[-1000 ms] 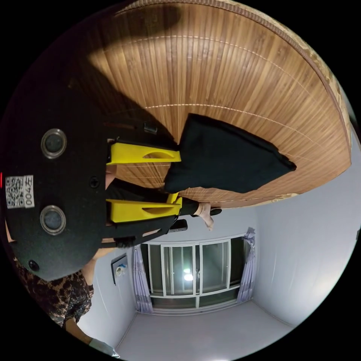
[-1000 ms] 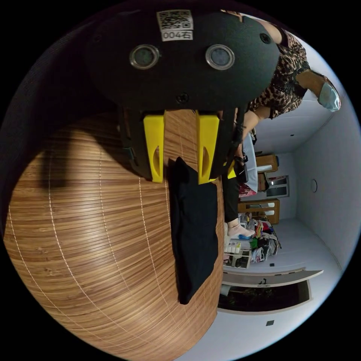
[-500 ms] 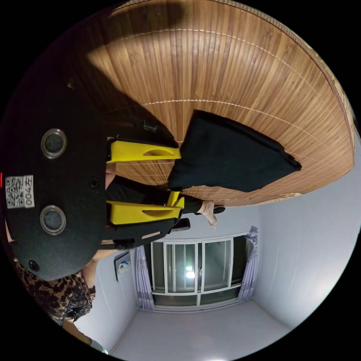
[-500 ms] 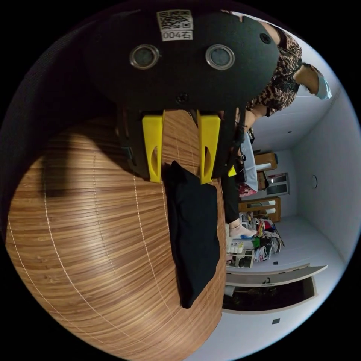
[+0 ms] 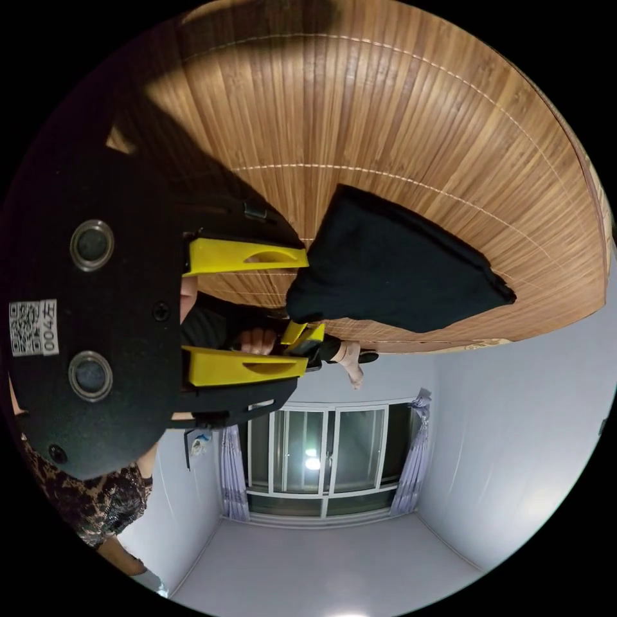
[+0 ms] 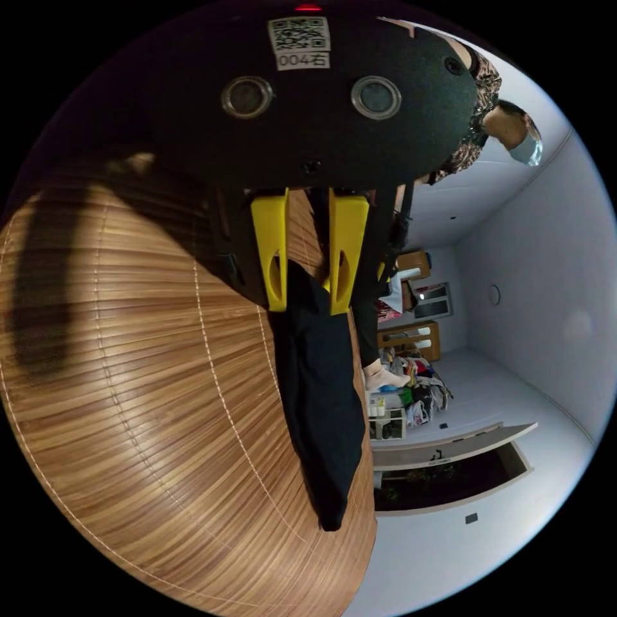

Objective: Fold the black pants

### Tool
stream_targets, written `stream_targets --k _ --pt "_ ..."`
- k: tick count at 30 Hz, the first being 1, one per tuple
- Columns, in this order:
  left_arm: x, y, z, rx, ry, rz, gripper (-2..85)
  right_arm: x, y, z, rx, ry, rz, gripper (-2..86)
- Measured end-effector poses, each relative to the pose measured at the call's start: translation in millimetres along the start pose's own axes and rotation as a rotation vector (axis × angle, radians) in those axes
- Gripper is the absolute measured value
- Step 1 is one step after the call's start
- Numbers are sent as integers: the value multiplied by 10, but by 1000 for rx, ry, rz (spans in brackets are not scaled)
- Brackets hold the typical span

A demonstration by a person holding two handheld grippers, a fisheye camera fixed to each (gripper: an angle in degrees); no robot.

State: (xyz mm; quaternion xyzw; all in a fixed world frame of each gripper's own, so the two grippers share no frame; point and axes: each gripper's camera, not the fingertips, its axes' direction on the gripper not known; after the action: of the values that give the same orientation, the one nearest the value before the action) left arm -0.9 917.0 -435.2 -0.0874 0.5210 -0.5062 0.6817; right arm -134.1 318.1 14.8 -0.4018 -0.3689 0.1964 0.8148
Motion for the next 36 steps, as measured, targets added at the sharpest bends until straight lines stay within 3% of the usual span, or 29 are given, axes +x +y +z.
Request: stream_targets --k 9,22,36 --pt "-53 123 -44 99 22 -151 202 -132 82 38 47 -97 -71 47" --pt "-147 334 -76 69 95 -269 250 -210 220 54 83 -245 -94 44" --pt "-300 207 -46 154 208 -253 272 -289 457 244 69 -188 -75 43"
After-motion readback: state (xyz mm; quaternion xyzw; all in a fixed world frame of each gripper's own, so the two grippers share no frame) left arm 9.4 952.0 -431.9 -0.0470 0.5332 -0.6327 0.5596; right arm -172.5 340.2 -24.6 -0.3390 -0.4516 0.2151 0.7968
